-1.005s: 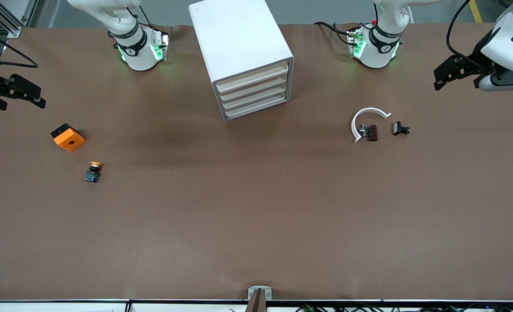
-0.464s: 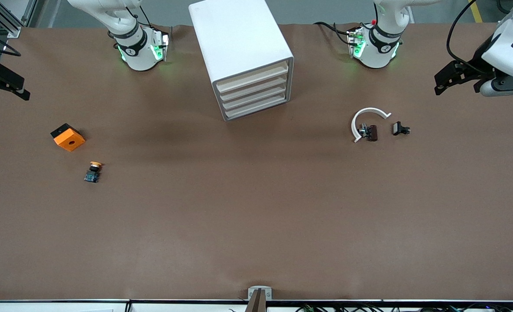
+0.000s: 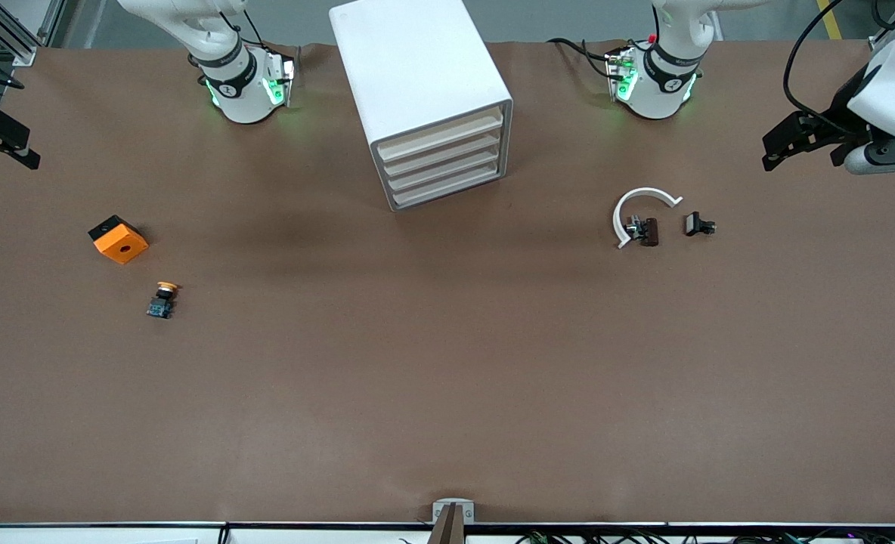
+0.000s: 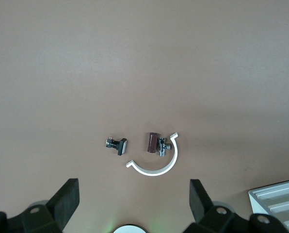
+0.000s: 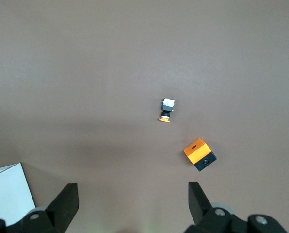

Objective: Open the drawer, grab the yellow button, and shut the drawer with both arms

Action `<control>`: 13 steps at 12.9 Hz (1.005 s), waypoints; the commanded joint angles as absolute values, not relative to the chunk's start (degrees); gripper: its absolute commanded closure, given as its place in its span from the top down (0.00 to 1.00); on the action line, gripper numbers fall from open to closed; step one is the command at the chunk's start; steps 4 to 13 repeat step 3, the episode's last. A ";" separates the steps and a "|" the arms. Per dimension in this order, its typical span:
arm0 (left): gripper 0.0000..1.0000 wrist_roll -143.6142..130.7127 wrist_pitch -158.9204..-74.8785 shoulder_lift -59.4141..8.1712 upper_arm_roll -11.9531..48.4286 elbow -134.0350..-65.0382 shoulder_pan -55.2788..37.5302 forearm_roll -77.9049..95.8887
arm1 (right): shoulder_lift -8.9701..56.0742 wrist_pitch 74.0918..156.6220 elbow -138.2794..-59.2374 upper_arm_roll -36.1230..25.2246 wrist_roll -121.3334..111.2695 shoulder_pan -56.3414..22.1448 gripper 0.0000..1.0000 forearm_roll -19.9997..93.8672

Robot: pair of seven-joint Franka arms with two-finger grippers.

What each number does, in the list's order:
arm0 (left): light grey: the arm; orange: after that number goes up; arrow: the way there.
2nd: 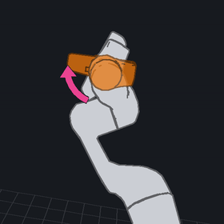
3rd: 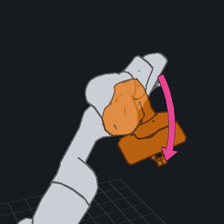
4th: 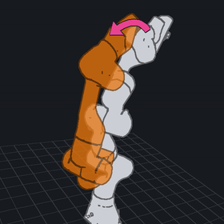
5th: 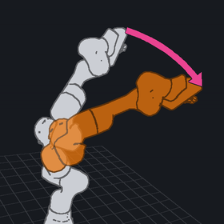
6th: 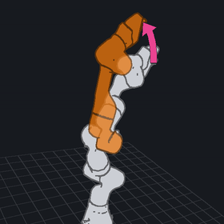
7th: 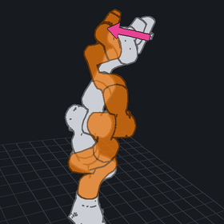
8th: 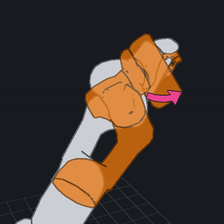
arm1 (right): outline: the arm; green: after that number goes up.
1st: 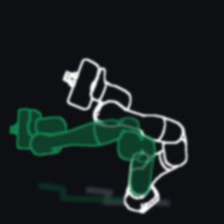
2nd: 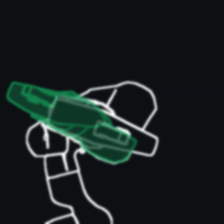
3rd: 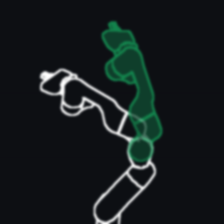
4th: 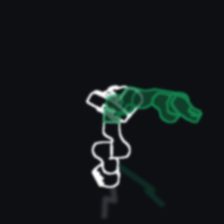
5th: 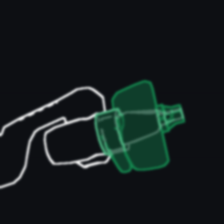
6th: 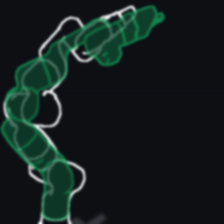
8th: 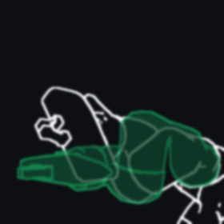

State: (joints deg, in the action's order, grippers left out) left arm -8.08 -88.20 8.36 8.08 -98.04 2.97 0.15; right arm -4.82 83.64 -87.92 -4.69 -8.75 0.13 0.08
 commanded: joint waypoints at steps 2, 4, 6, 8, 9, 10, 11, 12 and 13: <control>1.00 -8.17 -87.19 7.56 8.26 -96.06 3.34 0.79 | -2.04 83.84 -87.10 -4.48 -8.96 0.62 1.00 -0.53; 1.00 -8.26 -86.84 7.56 8.26 -96.06 3.34 0.70 | -1.76 85.41 -87.10 -4.40 -9.05 0.09 1.00 -1.14; 1.00 -8.26 -86.84 7.56 8.26 -96.06 3.34 0.70 | -1.76 85.41 -87.10 -4.40 -9.05 0.09 1.00 -1.14; 1.00 -8.26 -86.84 7.56 8.26 -96.06 3.34 0.70 | -1.76 85.41 -87.10 -4.40 -9.05 0.09 1.00 -1.14; 1.00 -8.26 -86.84 7.56 8.26 -96.06 3.34 0.70 | -1.76 85.41 -87.10 -4.40 -9.05 0.09 1.00 -1.14; 1.00 -8.26 -86.84 7.56 8.26 -96.06 3.34 0.70 | -1.76 85.41 -87.10 -4.40 -9.05 0.09 1.00 -1.14; 1.00 -8.26 -86.84 7.56 8.26 -96.06 3.34 0.70 | -1.76 85.41 -87.10 -4.40 -9.05 0.09 1.00 -1.14; 1.00 -8.26 -86.84 7.56 8.26 -96.06 3.34 0.70 | -1.76 85.41 -87.10 -4.40 -9.05 0.09 1.00 -1.14; 1.00 -8.26 -86.84 7.56 8.26 -96.06 3.34 0.70 | -1.76 85.41 -87.10 -4.40 -9.05 0.09 1.00 -1.14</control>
